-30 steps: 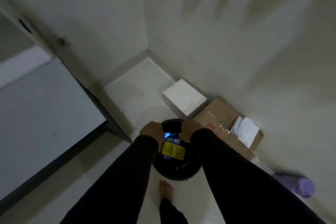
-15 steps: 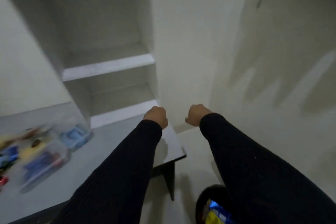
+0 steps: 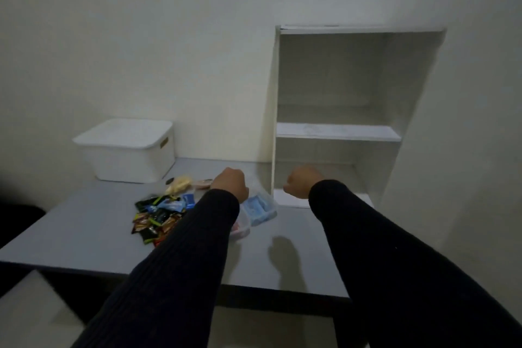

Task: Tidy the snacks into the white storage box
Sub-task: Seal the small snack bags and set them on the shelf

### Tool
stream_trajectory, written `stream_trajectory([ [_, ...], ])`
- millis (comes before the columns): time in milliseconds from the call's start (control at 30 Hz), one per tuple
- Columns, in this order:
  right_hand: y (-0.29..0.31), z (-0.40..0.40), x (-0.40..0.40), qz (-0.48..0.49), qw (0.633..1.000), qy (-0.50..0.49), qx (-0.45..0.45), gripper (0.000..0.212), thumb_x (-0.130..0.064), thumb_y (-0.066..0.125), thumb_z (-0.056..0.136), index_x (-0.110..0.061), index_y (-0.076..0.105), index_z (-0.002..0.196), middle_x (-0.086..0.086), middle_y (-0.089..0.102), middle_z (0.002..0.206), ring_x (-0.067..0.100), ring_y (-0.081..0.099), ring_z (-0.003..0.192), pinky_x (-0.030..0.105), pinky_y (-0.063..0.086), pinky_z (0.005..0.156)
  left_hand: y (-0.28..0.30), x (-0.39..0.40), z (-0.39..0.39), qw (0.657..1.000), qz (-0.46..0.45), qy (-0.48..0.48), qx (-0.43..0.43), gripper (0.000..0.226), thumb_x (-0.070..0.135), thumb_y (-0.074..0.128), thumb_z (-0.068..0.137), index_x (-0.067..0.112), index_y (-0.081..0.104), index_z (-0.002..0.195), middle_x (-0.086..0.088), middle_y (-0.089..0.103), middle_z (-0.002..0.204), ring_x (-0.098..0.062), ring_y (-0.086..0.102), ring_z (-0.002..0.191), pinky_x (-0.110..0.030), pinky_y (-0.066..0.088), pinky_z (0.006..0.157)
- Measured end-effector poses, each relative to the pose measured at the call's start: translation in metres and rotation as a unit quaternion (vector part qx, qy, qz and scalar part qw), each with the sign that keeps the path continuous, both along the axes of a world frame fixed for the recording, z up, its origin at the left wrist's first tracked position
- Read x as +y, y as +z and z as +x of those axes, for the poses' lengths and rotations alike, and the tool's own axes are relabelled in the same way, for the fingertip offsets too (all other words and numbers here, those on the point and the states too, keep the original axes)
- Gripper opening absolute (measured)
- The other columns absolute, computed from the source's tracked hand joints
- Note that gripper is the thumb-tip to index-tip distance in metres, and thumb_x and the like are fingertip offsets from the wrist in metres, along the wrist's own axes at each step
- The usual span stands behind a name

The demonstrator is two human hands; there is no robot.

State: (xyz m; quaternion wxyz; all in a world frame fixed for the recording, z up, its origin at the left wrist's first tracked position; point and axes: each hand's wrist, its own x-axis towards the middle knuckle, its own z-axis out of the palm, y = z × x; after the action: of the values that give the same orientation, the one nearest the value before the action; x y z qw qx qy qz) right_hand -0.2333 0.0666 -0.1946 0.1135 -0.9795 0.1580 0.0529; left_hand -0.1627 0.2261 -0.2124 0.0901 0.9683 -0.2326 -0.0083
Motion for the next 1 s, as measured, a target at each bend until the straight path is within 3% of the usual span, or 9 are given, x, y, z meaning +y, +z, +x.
stream_trajectory([
  [100,-0.014,0.034,0.029,0.011,1.000,0.021,0.005,0.032,-0.025,0.051,0.091,0.000,0.064,0.106,0.014,0.065,0.109,0.023,0.054,0.084,0.027,0.040,0.072,-0.013,0.037,0.025,0.999,0.012,0.034,0.000,0.031,0.027,0.052,0.092,0.004,0.062,0.111,-0.013,0.064,0.115,-0.027,0.062,0.104,-0.031,0.048,0.085],
  [200,-0.027,0.071,0.045,0.016,0.999,0.039,0.009,0.034,-0.025,0.053,0.090,-0.002,0.062,0.113,0.014,0.063,0.118,0.027,0.060,0.103,0.027,0.045,0.079,-0.030,0.059,0.052,0.999,-0.002,0.050,0.019,0.031,0.027,0.055,0.091,0.004,0.063,0.110,-0.013,0.065,0.112,-0.026,0.062,0.103,-0.030,0.049,0.087],
  [300,-0.042,0.112,0.055,0.017,0.997,0.074,0.009,0.039,-0.026,0.054,0.091,-0.004,0.058,0.124,0.012,0.058,0.128,0.026,0.056,0.116,0.031,0.045,0.096,-0.054,0.070,0.087,0.996,-0.034,0.067,0.041,0.034,0.021,0.057,0.090,0.004,0.059,0.120,-0.013,0.062,0.120,-0.025,0.060,0.109,-0.030,0.048,0.091],
  [500,-0.084,0.217,0.070,0.024,0.988,0.152,-0.007,0.040,-0.019,0.060,0.088,-0.010,0.057,0.127,0.010,0.058,0.131,0.026,0.052,0.121,0.032,0.041,0.102,-0.101,0.084,0.176,0.992,-0.057,0.097,0.062,0.050,0.020,0.059,0.089,0.010,0.045,0.135,-0.012,0.046,0.136,-0.028,0.045,0.126,-0.036,0.039,0.104],
  [700,-0.134,0.303,0.076,0.061,0.984,0.170,0.011,0.049,-0.025,0.067,0.084,-0.017,0.054,0.130,0.010,0.054,0.126,0.027,0.052,0.116,0.031,0.041,0.098,-0.146,0.084,0.252,0.988,-0.065,0.105,0.095,0.054,0.016,0.062,0.086,0.012,0.044,0.136,-0.009,0.046,0.138,-0.025,0.044,0.127,-0.034,0.036,0.105],
  [833,-0.165,0.331,0.073,0.080,0.982,0.169,0.019,0.039,-0.025,0.066,0.085,-0.016,0.060,0.122,0.008,0.055,0.122,0.026,0.055,0.111,0.031,0.043,0.095,-0.173,0.077,0.279,0.984,-0.088,0.109,0.114,0.047,0.013,0.061,0.087,0.010,0.050,0.132,-0.010,0.049,0.137,-0.026,0.045,0.126,-0.033,0.035,0.105],
  [933,-0.178,0.342,0.064,0.102,0.983,0.150,0.024,0.028,-0.025,0.069,0.083,-0.015,0.067,0.109,0.004,0.061,0.111,0.022,0.059,0.103,0.029,0.045,0.089,-0.182,0.071,0.293,0.981,-0.116,0.112,0.112,0.029,0.011,0.058,0.089,0.008,0.061,0.118,-0.012,0.060,0.122,-0.027,0.053,0.115,-0.032,0.041,0.096],
  [1000,-0.177,0.350,0.057,0.121,0.982,0.142,0.024,0.022,-0.026,0.068,0.083,-0.013,0.070,0.100,0.001,0.059,0.093,0.018,0.056,0.088,0.026,0.043,0.078,-0.185,0.068,0.305,0.980,-0.129,0.110,0.107,0.019,0.011,0.055,0.089,0.007,0.066,0.104,-0.013,0.066,0.107,-0.028,0.058,0.103,-0.030,0.042,0.081],
])
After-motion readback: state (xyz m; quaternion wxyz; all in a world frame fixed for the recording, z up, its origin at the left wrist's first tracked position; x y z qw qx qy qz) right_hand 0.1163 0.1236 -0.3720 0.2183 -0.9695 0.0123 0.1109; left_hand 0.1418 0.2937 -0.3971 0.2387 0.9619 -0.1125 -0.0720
